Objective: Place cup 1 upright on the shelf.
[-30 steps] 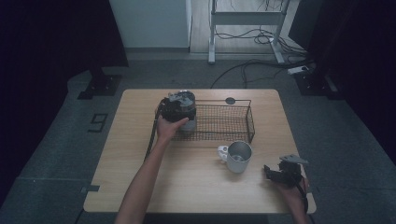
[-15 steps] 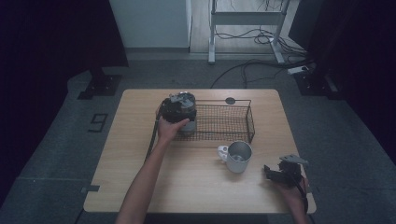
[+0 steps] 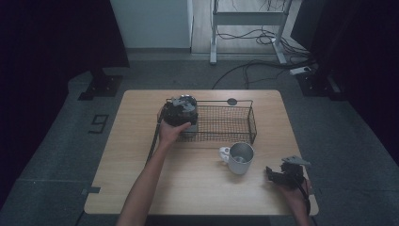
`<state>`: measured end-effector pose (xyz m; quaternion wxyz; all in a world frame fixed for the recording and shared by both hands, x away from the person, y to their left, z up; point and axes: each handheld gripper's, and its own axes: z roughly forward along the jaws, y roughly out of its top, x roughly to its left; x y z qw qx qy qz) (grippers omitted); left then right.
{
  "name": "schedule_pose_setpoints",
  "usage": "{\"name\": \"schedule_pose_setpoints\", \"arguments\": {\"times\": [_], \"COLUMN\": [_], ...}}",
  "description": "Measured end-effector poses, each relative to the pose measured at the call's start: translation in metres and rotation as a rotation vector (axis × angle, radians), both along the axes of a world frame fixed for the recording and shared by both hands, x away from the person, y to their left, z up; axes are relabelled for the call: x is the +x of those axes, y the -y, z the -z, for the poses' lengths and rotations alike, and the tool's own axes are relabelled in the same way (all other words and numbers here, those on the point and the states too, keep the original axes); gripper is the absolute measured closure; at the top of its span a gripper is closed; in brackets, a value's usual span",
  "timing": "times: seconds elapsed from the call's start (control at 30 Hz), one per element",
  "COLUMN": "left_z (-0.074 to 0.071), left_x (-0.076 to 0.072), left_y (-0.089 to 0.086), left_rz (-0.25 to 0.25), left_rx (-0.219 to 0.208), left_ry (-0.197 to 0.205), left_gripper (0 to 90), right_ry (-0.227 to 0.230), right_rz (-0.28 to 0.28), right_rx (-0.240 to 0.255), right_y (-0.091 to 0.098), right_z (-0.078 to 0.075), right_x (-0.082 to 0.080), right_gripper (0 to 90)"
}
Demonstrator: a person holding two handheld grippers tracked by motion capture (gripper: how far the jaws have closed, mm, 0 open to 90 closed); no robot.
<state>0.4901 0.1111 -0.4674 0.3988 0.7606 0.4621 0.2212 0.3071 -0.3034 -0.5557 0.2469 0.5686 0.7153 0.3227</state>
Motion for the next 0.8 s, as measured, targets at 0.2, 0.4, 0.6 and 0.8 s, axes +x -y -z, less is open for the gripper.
{"name": "schedule_pose_setpoints", "arguments": {"times": [0.2,0.4,0.6,0.8], "left_z": [0.001,0.001,-0.004,-0.014], "left_x": [-0.004,-0.004,-0.005,-0.012], "left_y": [0.004,0.003,0.001,-0.003], "left_rz": [0.006,0.002,0.006,-0.001], "left_rx": [0.022,0.014,-0.024,-0.035], "left_ry": [0.018,0.011,0.026,0.063], "left_gripper": [3.7,3.5,2.0,0.0], "right_ry": [0.0,0.0,0.0,0.0], "right_rz": [0.0,0.0,0.0,0.0], "right_rx": [0.0,0.0,0.0,0.001], "right_y": [0.0,0.0,0.0,0.0], "right_z": [0.0,0.0,0.0,0.0], "right_x": [0.0,0.0,0.0,0.0], "right_gripper": [15.1,15.1,15.2,15.2]}}
